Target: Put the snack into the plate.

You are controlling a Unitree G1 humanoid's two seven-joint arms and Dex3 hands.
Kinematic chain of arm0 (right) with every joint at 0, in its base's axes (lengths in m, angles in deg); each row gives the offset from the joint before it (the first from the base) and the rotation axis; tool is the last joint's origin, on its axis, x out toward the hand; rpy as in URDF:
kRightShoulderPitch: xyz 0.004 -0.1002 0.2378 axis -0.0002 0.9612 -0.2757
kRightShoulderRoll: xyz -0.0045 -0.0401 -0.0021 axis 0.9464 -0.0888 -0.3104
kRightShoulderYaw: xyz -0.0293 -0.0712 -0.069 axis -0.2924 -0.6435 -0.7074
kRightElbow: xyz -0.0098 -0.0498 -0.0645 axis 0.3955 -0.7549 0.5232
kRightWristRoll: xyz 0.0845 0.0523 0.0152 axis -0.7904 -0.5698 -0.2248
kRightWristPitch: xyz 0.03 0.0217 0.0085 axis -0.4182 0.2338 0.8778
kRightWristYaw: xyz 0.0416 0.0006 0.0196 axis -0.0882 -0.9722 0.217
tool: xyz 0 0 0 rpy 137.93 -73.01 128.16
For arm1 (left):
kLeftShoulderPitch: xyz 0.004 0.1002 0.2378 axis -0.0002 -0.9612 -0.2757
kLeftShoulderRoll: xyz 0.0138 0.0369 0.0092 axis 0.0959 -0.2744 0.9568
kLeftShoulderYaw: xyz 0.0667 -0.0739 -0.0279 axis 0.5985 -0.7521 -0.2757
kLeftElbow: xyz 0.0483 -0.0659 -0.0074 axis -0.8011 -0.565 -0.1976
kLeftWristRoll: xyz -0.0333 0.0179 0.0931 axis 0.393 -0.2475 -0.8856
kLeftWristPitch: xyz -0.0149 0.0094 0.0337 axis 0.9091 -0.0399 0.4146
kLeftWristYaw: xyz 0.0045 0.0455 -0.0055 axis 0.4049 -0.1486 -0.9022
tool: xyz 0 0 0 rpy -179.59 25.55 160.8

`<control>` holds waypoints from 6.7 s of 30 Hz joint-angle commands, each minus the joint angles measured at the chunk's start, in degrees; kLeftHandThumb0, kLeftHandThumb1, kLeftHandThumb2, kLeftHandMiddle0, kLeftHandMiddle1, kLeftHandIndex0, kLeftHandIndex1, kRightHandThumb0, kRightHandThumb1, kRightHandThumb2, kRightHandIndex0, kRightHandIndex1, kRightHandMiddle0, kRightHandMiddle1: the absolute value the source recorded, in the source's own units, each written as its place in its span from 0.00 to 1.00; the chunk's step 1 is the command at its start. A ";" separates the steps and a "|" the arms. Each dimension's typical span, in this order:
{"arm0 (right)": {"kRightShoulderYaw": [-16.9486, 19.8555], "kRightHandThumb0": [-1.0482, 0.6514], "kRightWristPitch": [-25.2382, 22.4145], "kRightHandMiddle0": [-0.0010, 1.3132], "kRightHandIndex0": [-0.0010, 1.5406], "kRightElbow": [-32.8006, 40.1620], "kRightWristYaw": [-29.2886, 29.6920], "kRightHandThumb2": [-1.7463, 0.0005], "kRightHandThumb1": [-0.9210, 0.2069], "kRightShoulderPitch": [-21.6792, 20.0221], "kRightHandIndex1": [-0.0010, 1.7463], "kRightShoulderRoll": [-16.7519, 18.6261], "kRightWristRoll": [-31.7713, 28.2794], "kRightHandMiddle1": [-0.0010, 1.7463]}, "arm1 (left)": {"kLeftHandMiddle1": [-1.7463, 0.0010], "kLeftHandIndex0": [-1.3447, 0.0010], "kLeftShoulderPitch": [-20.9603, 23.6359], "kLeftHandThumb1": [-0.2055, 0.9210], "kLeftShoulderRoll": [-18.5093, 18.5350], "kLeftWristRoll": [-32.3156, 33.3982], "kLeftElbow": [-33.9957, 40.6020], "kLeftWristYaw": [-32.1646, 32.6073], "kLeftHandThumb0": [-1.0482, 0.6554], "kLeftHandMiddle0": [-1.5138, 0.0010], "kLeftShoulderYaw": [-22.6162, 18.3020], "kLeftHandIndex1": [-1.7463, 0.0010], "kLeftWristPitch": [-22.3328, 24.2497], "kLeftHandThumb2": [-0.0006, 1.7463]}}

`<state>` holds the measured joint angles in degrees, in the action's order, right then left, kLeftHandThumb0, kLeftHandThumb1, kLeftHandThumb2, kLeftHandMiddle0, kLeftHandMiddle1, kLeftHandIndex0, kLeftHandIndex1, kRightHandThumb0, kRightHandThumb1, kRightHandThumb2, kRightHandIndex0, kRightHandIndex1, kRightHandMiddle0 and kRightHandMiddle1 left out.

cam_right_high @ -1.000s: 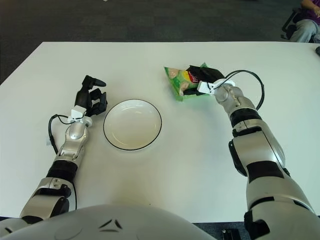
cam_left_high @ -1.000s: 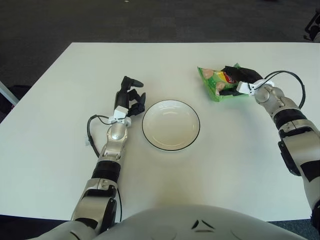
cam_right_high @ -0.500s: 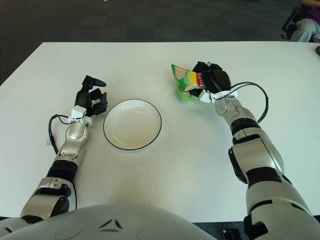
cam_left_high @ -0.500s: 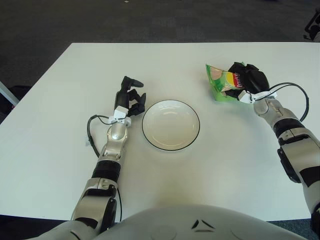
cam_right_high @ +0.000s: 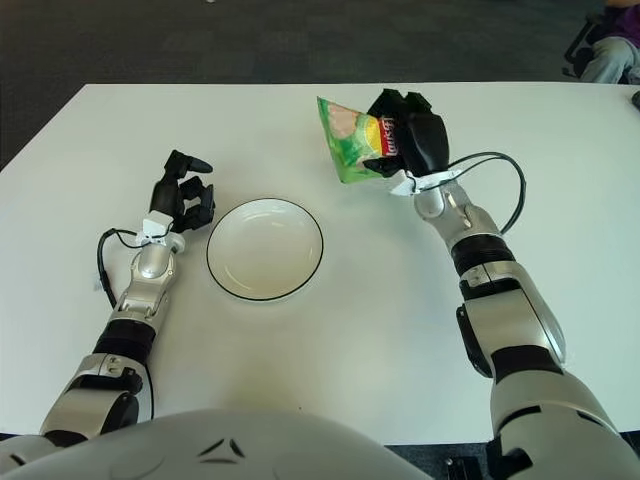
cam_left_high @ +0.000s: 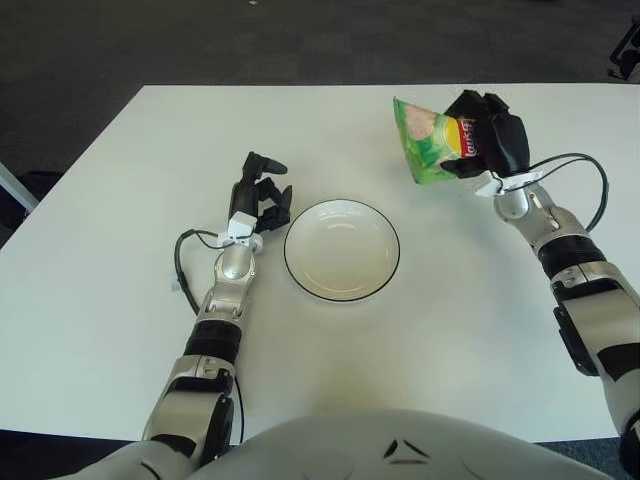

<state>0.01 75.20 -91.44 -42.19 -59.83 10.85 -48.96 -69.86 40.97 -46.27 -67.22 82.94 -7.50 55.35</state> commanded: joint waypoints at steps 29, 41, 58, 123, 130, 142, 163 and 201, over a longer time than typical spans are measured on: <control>-2.81 0.82 5.12 0.41 0.28 25.22 -19.94 0.41 0.34 4.02 1.00 5.26 2.67 1.00 | 0.00 0.73 -1.37 0.77 -0.15 -1.87 -0.57 1.46 0.39 0.41 0.30 0.00 -0.05 0.49; -5.13 0.64 1.44 0.27 0.31 32.60 -48.71 0.75 0.07 6.62 0.83 -2.06 -12.50 0.86 | 0.00 0.73 -1.24 0.77 -0.03 -1.90 -0.85 1.65 0.39 0.41 0.37 0.00 -0.06 0.49; -7.18 0.52 1.08 0.29 0.20 28.33 -70.39 0.99 0.00 2.95 0.04 -2.83 -21.37 0.10 | 0.00 0.73 -1.24 0.77 0.08 -2.14 -0.62 1.85 0.39 0.41 0.39 0.00 0.36 0.50; 15.49 0.19 -27.38 0.09 0.02 29.36 -82.92 0.99 0.03 -8.94 0.00 -3.82 -48.43 0.01 | 0.00 0.72 -0.94 0.75 0.05 -1.68 -0.72 1.62 0.39 0.38 1.07 0.00 0.47 0.51; 19.08 0.25 -30.86 0.12 0.03 26.01 -79.71 1.00 0.10 -11.10 0.01 -5.45 -46.28 0.02 | 0.00 0.72 -0.93 0.75 0.18 -1.70 -1.15 1.67 0.39 0.38 1.03 0.00 0.00 0.51; 24.64 0.36 -21.23 0.18 0.13 22.05 -70.19 1.00 0.15 -2.47 0.01 -2.64 -43.96 0.03 | 0.00 0.72 -0.98 0.75 -0.05 -1.96 -1.11 1.97 0.39 0.38 1.20 0.00 -0.23 0.51; 32.51 0.41 -27.30 0.42 0.61 22.44 -51.37 0.89 0.00 14.44 0.06 13.23 -50.93 0.52 | 0.00 0.72 -0.35 0.76 0.20 -1.44 -2.36 1.88 0.39 0.38 0.88 0.00 -0.81 0.51; 32.45 0.61 -16.37 0.26 0.39 15.13 -42.29 0.43 0.36 25.77 0.91 26.33 -47.47 0.93 | 0.00 0.73 -0.39 0.77 0.42 3.02 -1.24 -1.75 0.39 0.40 -0.24 0.00 1.50 0.49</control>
<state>32.08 56.61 -75.78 -85.41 -34.27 36.22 -95.93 -69.10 41.27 -43.71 -68.38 81.87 -7.43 56.17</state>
